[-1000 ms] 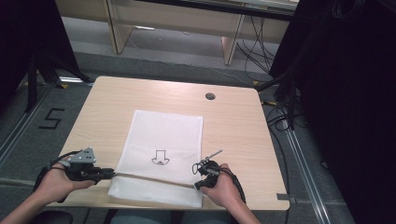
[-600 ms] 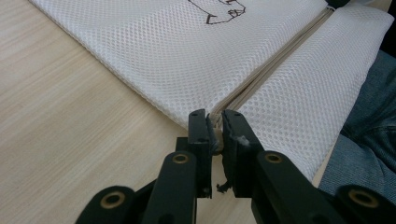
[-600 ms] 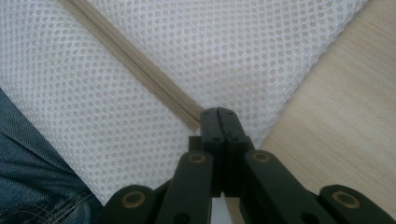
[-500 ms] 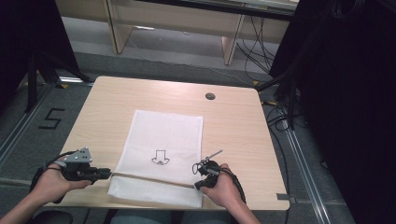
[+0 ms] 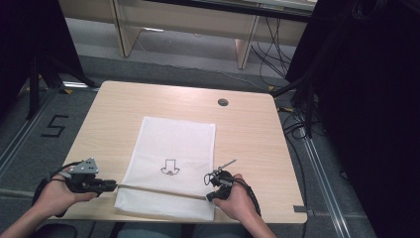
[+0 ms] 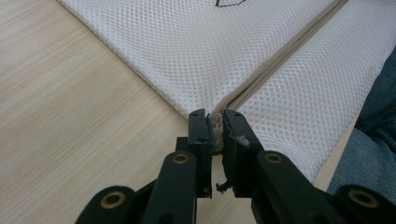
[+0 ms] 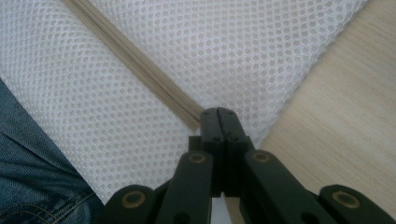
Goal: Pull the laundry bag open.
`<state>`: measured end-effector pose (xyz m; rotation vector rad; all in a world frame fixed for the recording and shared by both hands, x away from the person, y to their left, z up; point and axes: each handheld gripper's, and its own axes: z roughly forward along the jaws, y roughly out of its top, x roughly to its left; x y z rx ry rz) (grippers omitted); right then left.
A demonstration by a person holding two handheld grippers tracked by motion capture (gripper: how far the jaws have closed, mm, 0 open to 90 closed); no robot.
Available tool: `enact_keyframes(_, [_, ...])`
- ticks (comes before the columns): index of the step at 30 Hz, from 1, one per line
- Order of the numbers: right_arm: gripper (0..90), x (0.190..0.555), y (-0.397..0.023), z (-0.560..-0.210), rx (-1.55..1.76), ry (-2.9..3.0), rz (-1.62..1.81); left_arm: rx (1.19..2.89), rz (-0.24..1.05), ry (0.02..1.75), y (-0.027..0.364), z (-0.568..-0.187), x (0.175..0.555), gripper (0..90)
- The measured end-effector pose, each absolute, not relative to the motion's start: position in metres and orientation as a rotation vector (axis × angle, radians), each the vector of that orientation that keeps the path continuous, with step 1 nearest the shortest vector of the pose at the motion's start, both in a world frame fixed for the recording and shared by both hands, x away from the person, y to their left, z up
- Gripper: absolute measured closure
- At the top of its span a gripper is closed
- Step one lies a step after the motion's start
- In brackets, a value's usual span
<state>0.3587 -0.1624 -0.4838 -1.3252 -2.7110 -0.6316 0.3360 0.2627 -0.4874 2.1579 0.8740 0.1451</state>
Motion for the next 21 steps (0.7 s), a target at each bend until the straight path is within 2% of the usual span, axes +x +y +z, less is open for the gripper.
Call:
enact_keyframes(16, [90.0, 0.358, -0.1624, -0.484, -1.32, -2.723, -0.648, 2.193, 0.185, 0.83, 0.2593, -0.4892, 0.3362, 80.2])
enact_keyframes(21, [85.7, 0.359, -0.1652, -0.4831, -1.322, -2.676, -0.663, 2.151, 0.233, 0.801, 0.2584, -0.4858, 0.337, 68.2])
